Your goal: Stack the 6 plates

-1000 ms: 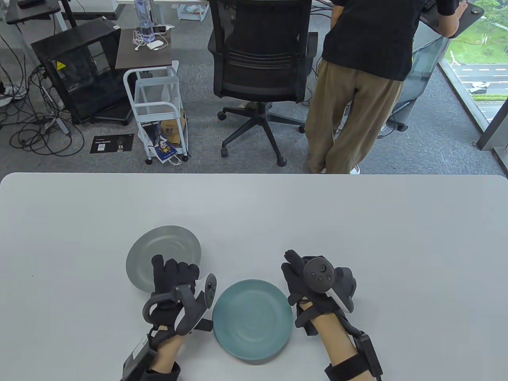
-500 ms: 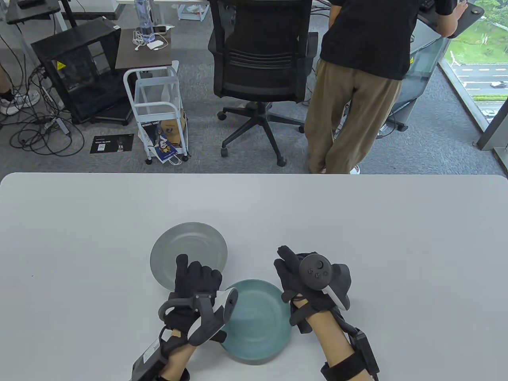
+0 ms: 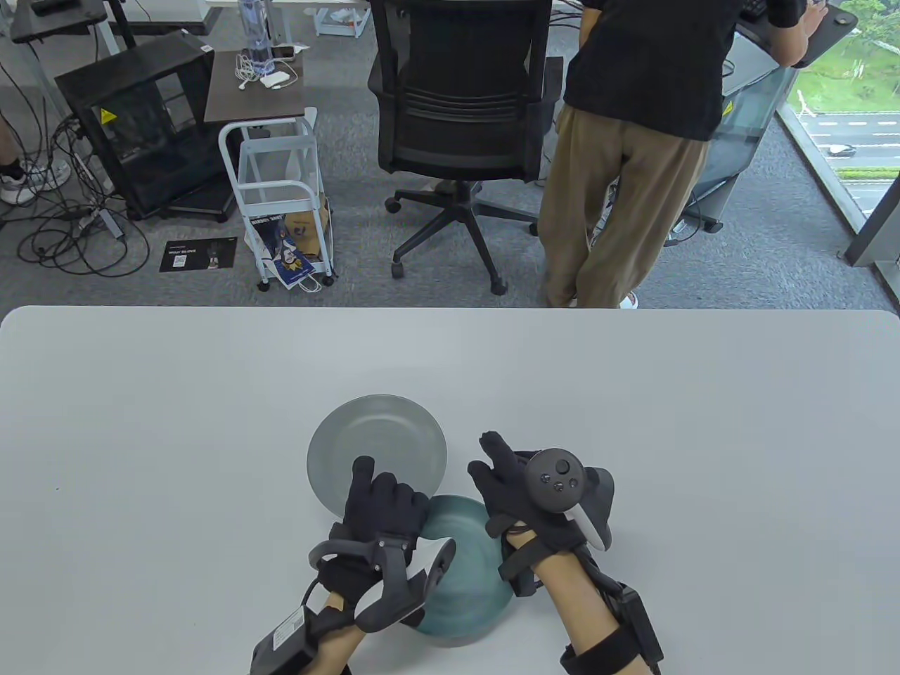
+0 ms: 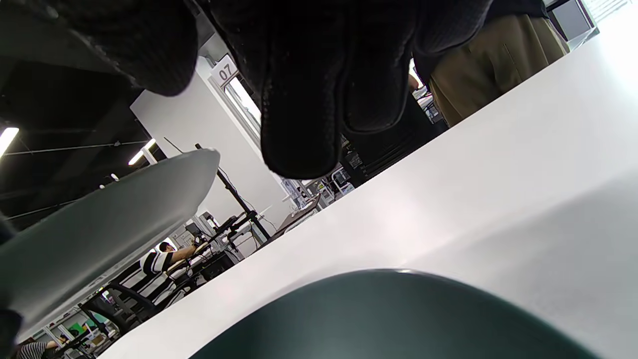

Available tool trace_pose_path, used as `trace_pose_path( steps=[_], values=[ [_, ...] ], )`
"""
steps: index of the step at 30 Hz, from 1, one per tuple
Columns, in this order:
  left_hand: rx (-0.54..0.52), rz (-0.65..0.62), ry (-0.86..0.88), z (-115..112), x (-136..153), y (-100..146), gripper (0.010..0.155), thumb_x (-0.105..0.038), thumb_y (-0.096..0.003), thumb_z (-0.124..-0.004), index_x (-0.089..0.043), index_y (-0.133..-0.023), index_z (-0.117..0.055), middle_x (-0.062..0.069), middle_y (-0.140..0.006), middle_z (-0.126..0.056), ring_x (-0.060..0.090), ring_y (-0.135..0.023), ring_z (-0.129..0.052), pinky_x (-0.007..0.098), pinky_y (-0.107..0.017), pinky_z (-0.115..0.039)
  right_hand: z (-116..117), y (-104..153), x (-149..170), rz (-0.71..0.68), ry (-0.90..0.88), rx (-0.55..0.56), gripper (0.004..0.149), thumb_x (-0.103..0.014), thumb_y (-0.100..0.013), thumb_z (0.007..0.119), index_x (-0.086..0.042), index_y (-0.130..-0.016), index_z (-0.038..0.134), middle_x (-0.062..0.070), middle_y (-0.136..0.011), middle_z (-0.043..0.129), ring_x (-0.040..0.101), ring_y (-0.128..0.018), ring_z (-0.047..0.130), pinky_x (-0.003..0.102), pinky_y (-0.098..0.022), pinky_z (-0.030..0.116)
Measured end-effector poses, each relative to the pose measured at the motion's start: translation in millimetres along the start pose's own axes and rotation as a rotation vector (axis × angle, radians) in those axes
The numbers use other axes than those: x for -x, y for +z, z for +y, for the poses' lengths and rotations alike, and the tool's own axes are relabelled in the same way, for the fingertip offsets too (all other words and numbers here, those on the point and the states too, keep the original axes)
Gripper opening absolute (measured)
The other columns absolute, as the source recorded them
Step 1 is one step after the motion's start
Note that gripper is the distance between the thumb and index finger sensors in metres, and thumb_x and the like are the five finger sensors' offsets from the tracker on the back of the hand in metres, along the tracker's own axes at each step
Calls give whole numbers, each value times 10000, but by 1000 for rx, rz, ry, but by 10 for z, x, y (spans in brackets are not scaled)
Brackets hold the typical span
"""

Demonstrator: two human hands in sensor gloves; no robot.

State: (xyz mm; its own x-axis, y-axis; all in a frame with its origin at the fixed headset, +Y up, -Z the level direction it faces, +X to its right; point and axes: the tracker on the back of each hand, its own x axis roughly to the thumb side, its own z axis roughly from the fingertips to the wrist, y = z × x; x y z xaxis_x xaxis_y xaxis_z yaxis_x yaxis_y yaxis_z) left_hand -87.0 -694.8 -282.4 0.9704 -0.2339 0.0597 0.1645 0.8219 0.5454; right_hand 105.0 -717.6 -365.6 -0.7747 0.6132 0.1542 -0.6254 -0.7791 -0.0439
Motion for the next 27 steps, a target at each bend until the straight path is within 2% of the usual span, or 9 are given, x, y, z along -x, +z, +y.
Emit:
trace_pose_path(
  steps=[7,10,20,27],
  values=[
    [-11,-54,39,56,-98,48,360,-438,-252,-1009,-326,-580,-912,-111,-488,-969,54,-733,-896,437,-869,-515,28,1,13,21,-56,-35,667,-597,-550,636,-163,-1050,553,-12,-707,932,288,-896,746,556,-766,443],
    [-18,-77,50,76,-143,65,358,-438,-251,-1009,-327,-578,-913,-112,-487,-970,53,-733,-896,438,-868,-516,63,1,39,42,-139,-64,690,-601,-549,637,-150,-1059,521,-9,-712,928,293,-898,742,558,-765,441],
    [-34,-139,78,122,-246,116,360,-443,-248,-1008,-330,-576,-913,-116,-484,-972,49,-729,-901,435,-868,-520,104,-6,96,93,-261,-93,702,-564,-553,673,-114,-1056,482,-31,-690,933,284,-881,761,553,-760,455],
    [-37,-157,87,120,-262,123,370,-452,-246,-1006,-337,-584,-909,-124,-490,-972,45,-734,-900,437,-869,-518,128,-18,170,145,-310,-83,613,-418,-558,726,-114,-1036,493,-57,-656,942,247,-859,791,538,-753,487]
  ],
)
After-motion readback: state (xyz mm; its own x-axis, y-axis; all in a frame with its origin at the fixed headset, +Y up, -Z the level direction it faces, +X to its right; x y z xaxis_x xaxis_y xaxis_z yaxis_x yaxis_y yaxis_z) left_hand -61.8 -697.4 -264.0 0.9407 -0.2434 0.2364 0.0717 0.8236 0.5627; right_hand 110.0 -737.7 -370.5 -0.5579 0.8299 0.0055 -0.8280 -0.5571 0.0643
